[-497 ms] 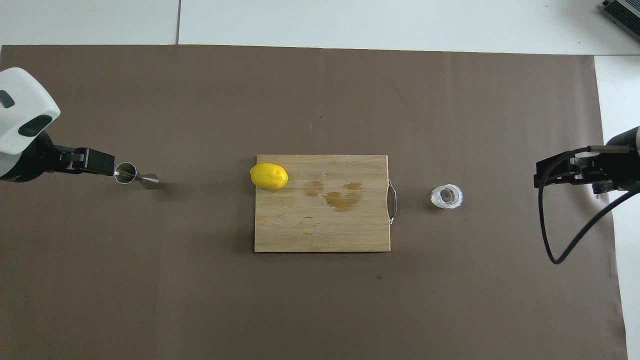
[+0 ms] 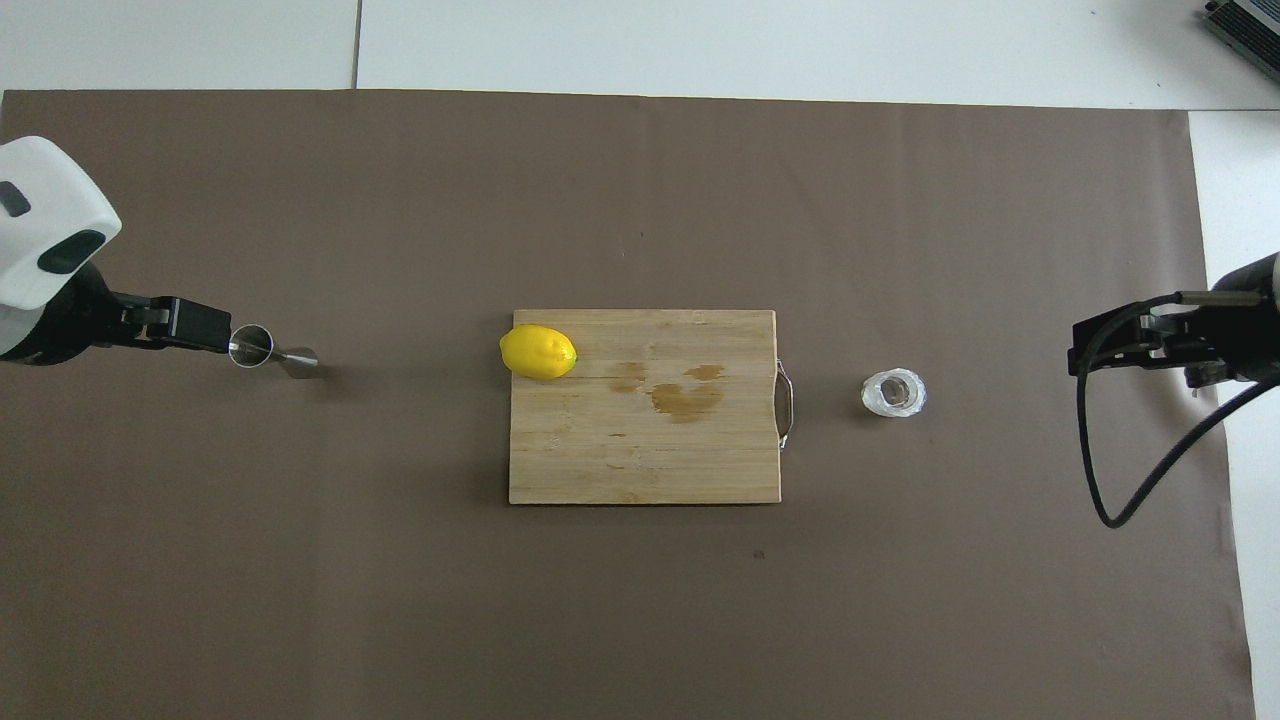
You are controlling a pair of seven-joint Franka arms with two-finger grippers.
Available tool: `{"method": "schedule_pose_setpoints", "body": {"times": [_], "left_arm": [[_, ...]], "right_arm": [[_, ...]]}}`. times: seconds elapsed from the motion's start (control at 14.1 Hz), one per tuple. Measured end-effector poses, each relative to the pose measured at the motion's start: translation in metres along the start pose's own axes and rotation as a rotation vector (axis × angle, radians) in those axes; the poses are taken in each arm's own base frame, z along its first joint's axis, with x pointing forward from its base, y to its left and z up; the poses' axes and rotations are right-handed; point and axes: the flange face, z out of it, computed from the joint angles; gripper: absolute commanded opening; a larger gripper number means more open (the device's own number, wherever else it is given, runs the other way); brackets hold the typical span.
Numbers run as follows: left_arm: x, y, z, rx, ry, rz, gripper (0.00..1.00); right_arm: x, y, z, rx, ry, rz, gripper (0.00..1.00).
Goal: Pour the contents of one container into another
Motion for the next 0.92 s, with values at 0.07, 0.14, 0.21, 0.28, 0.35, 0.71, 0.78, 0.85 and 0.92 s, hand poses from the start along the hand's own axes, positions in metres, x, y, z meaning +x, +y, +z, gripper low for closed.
{"method": "schedule_pose_setpoints", "body": {"times": [0.07, 0.14, 0.21, 0.28, 0.35, 0.71, 0.78, 0.85, 0.92], "left_arm": [[0.0, -0.001, 0.001, 0.0, -0.004, -0.001, 1.0], [-0.001, -0.001, 0.001, 0.0, -0.007, -0.002, 1.0], [-0.001, -0.002, 0.001, 0.0, -0.01, -0.004, 1.0], [-0.002, -0.002, 0.003, -0.002, -0.013, -0.005, 1.0], [-0.003, -0.003, 0.005, -0.01, -0.02, -0.009, 1.0], [-0.013, -0.011, 0.015, -0.072, -0.047, -0.062, 1.0], [-0.014, -0.013, 0.016, -0.086, -0.049, -0.075, 1.0], [-0.016, -0.017, 0.018, -0.104, -0.054, -0.091, 1.0], [-0.018, -0.022, 0.02, -0.124, -0.061, -0.109, 1.0]], "right_arm": [[0.0, 0.0, 0.0, 0.0, 0.0, 0.0, 1.0], [0.0, 0.0, 0.0, 0.0, 0.0, 0.0, 1.0], [0.0, 0.0, 0.0, 0.0, 0.0, 0.0, 1.0], [0.0, 0.0, 0.0, 0.0, 0.0, 0.0, 1.0], [0.0, 0.0, 0.0, 0.0, 0.0, 0.0, 1.0], [0.0, 0.0, 0.0, 0.0, 0.0, 0.0, 1.0], [0.0, 0.0, 0.0, 0.0, 0.0, 0.0, 1.0], [0.0, 0.0, 0.0, 0.0, 0.0, 0.0, 1.0], [0.0, 0.0, 0.0, 0.0, 0.0, 0.0, 1.0]]}}
